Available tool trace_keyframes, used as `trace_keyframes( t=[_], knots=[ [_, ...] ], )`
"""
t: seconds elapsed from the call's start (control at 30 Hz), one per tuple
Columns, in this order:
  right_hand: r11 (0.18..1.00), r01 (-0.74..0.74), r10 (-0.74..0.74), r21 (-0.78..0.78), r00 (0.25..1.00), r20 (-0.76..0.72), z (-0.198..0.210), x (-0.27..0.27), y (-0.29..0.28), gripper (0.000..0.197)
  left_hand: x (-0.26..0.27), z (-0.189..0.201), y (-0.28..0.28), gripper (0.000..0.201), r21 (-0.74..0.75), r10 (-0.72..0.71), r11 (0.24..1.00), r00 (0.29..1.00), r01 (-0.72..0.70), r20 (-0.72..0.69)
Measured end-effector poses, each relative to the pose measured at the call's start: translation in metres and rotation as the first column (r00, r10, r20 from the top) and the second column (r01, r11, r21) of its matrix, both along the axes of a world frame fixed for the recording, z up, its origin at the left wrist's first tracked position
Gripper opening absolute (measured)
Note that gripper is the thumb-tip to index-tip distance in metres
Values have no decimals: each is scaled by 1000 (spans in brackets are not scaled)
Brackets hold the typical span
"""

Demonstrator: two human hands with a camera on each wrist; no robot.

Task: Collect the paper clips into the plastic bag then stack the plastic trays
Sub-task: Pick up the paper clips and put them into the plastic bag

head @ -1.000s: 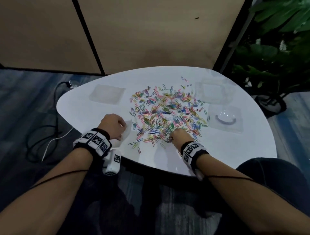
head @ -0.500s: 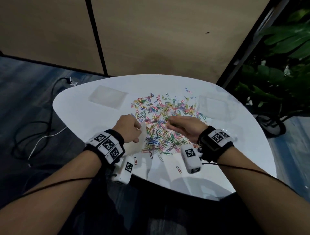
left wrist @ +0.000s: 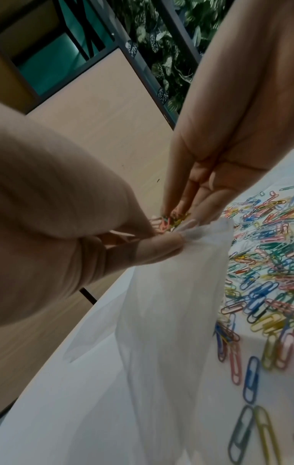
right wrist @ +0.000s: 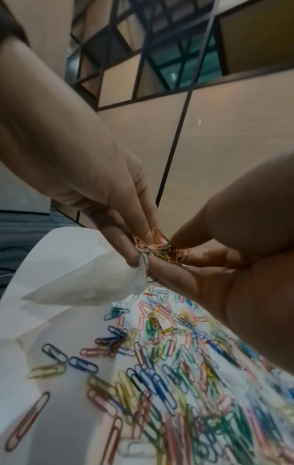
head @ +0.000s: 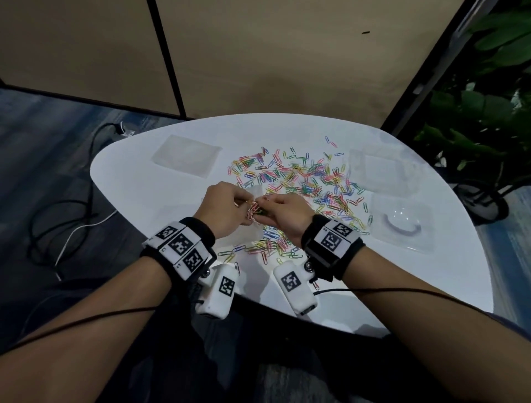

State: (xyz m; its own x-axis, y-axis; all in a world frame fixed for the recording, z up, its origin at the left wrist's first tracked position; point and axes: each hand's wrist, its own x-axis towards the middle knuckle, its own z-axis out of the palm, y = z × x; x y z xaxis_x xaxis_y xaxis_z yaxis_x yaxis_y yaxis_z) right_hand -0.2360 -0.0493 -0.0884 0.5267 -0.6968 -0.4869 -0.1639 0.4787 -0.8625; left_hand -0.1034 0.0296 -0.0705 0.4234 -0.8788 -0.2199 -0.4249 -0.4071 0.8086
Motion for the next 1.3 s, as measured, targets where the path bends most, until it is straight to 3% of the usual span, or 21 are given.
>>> trace_keyframes(
  t=[0.1,0.2,0.3,0.4,0.5,0.6,0.73,0.77,0.8,0.83,0.9,0.93,0.97,1.0,1.07,1.13,1.23,1.3],
  knots=[
    [999,-11,7,-40,996,-94,-10,5,-1,12,0,-3,0,21,-9,16,1000,1000,-16,-6],
    [974,-112,58,-198,964,-261,-16,12,-3,10,0,-2,-3,21,-9,3,1000,999,-2,38],
    [878,-278,90,-391,896,-435,-12,16,-7,6,2,2,-3,22,0,-43,999,997,43,61],
    [773,-408,126,-486,849,-513,-7,21,-8,25,9,7,-3,25,-2,-55,998,992,56,114],
    [757,-448,191,-475,847,-496,-4,25,-4,36,19,12,-1,24,5,-30,1000,994,30,101],
    [659,-489,197,-571,845,-496,3,26,-1,32,26,17,2,24,-6,-7,1000,994,8,106],
    [635,-230,105,-738,971,-213,14,25,3,29,42,19,7,28,-11,34,999,978,-33,204],
    [584,-259,133,-769,965,-224,14,23,5,29,49,19,8,28,-17,58,998,975,-56,213],
    [495,-370,213,-786,929,-302,11,20,10,29,55,20,10,29,-24,80,997,973,-77,218],
    [359,-540,320,-762,838,-442,5,18,17,28,61,21,12,29,-33,103,995,970,-98,220],
    [-15,-792,438,-610,543,-716,-21,15,37,31,68,21,15,30,-42,130,991,965,-124,228],
    [-189,-815,432,-548,432,-792,-40,15,47,35,70,22,16,30,-41,132,991,962,-126,238],
    [-309,-805,414,-506,365,-834,-57,14,56,40,70,22,18,29,-36,126,992,961,-121,246],
    [-375,-799,394,-469,321,-861,-74,12,61,44,69,22,19,29,-29,114,993,962,-111,248],
    [-440,-812,296,-383,272,-916,-94,6,62,51,67,22,20,28,-15,94,996,964,-93,248],
    [-474,-809,179,-347,297,-938,-105,2,50,62,69,22,20,27,-14,87,996,964,-86,250],
    [-374,-879,42,-294,301,-953,-115,0,25,78,72,20,20,26,-13,79,997,964,-79,254],
    [-275,-909,48,-313,312,-949,-110,0,16,73,70,17,18,25,-5,64,998,964,-64,259]
  ],
)
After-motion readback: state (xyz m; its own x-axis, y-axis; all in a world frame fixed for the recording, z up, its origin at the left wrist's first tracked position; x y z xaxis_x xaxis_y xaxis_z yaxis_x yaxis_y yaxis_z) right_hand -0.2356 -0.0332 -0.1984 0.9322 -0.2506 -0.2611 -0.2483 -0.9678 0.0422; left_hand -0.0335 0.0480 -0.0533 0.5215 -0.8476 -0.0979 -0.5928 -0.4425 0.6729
